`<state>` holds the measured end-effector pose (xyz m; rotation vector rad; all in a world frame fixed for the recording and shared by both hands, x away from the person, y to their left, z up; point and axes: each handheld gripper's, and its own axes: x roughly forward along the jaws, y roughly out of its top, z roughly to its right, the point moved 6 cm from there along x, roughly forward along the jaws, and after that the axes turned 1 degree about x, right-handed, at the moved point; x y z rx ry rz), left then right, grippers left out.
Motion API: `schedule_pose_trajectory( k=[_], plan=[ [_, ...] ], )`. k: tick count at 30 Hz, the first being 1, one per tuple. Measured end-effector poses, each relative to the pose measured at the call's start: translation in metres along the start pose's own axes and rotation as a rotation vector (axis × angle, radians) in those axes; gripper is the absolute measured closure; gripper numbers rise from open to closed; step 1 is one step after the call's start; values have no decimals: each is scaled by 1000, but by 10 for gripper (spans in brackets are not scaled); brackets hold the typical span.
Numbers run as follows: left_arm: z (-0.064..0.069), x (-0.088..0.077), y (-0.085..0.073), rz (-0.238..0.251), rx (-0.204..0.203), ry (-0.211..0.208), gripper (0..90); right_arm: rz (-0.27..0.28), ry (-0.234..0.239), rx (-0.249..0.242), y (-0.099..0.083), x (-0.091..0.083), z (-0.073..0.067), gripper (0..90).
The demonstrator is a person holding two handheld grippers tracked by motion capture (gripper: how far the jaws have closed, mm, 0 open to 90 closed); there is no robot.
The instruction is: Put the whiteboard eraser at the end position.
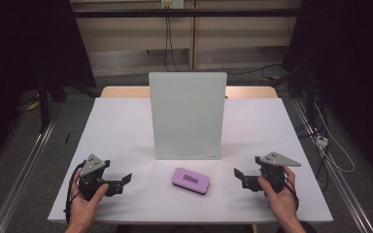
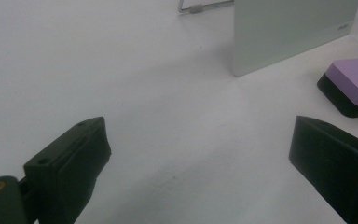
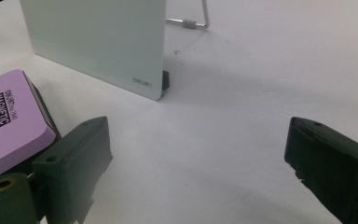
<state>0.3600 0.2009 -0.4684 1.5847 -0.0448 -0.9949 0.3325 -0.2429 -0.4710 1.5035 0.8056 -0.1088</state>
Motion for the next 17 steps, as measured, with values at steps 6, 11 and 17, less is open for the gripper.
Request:
schedule_pose_trajectory(
  k=[6, 11, 17],
  plan=[
    [1, 0, 0, 3, -7, -2, 48, 18, 10, 16, -5, -8, 3, 71],
    [1, 0, 1, 3, -3, -5, 48, 34, -9, 32, -11, -12, 5, 71],
    [1, -1, 1, 10, -2, -11, 48, 24, -7, 41, -12, -10, 9, 72]
  ],
)
